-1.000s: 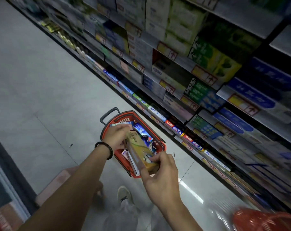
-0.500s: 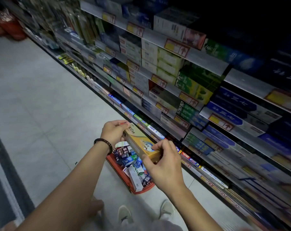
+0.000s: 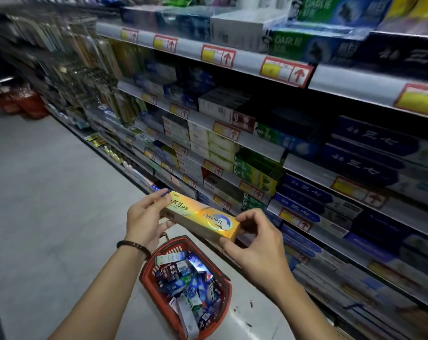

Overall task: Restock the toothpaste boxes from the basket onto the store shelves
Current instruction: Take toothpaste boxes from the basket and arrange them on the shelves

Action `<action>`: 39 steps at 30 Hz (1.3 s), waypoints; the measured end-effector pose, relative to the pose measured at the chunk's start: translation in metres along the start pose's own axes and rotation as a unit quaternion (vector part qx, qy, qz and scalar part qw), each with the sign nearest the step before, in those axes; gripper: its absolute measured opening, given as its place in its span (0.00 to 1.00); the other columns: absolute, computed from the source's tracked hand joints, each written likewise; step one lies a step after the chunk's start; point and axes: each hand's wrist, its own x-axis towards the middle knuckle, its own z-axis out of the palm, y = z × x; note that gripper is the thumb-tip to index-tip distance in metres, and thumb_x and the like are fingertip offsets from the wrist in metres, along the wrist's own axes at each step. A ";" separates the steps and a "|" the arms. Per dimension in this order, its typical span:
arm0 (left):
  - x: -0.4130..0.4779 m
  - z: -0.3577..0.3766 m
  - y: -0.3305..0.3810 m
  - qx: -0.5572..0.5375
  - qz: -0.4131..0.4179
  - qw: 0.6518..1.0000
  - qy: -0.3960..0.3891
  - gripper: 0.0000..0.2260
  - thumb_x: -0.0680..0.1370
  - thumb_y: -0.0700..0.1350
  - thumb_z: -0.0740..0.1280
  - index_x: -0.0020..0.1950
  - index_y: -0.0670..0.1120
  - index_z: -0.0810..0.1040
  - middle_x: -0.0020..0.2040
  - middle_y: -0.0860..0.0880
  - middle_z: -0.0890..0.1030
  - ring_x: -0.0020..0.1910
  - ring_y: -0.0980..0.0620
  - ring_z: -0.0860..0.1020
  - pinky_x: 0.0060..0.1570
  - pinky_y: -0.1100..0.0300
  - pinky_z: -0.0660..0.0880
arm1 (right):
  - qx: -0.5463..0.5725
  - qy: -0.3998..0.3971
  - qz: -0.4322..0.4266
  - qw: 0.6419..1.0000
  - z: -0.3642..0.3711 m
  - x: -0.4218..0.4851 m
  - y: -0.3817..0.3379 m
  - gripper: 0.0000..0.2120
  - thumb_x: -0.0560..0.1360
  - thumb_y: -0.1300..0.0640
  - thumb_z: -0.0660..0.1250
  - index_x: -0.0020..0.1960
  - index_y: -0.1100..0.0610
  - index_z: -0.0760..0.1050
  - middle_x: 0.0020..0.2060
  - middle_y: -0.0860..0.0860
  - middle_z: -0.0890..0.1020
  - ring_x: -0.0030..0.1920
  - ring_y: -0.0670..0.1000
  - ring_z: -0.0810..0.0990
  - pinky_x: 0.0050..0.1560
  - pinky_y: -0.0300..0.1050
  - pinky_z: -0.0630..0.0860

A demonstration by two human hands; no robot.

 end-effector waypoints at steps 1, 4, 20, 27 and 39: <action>-0.003 0.006 0.002 -0.004 0.009 1.000 -0.004 0.09 0.80 0.38 0.73 0.60 0.43 0.85 0.54 0.40 0.87 0.54 0.42 0.85 0.46 0.49 0.84 | 0.004 0.011 -0.001 1.000 -0.007 0.001 0.001 0.23 0.68 0.52 0.84 0.54 0.44 0.74 0.50 0.40 0.83 0.53 0.37 0.81 0.49 0.31 0.77; -0.013 0.026 0.004 -0.022 0.037 0.999 -0.008 0.09 0.80 0.37 0.72 0.60 0.43 0.85 0.54 0.41 0.87 0.51 0.45 0.87 0.49 0.47 0.83 | 0.016 0.050 -0.003 0.999 -0.027 0.002 0.006 0.25 0.66 0.50 0.85 0.54 0.42 0.74 0.50 0.41 0.84 0.53 0.40 0.83 0.54 0.38 0.81; -0.055 0.118 0.004 -0.074 0.082 0.990 -0.091 0.11 0.81 0.36 0.71 0.61 0.47 0.84 0.53 0.44 0.87 0.52 0.48 0.86 0.40 0.53 0.84 | 0.086 0.238 0.029 0.967 -0.086 -0.031 0.008 0.13 0.70 0.49 0.82 0.51 0.47 0.83 0.50 0.44 0.88 0.51 0.46 0.86 0.55 0.54 0.84; -0.076 0.150 -0.006 -0.099 0.069 0.977 -0.176 0.09 0.83 0.40 0.68 0.62 0.47 0.83 0.61 0.42 0.85 0.60 0.45 0.84 0.54 0.42 0.83 | 0.077 0.338 0.039 0.937 -0.110 -0.056 0.013 0.09 0.73 0.52 0.81 0.51 0.49 0.84 0.47 0.45 0.88 0.50 0.48 0.87 0.55 0.58 0.84; -0.121 0.193 -0.034 -0.105 0.010 0.949 -0.297 0.11 0.83 0.38 0.66 0.63 0.47 0.83 0.63 0.44 0.84 0.63 0.45 0.83 0.50 0.48 0.85 | 0.081 0.466 0.052 0.879 -0.146 -0.112 0.018 0.10 0.75 0.54 0.80 0.54 0.51 0.85 0.48 0.47 0.89 0.50 0.49 0.87 0.54 0.52 0.85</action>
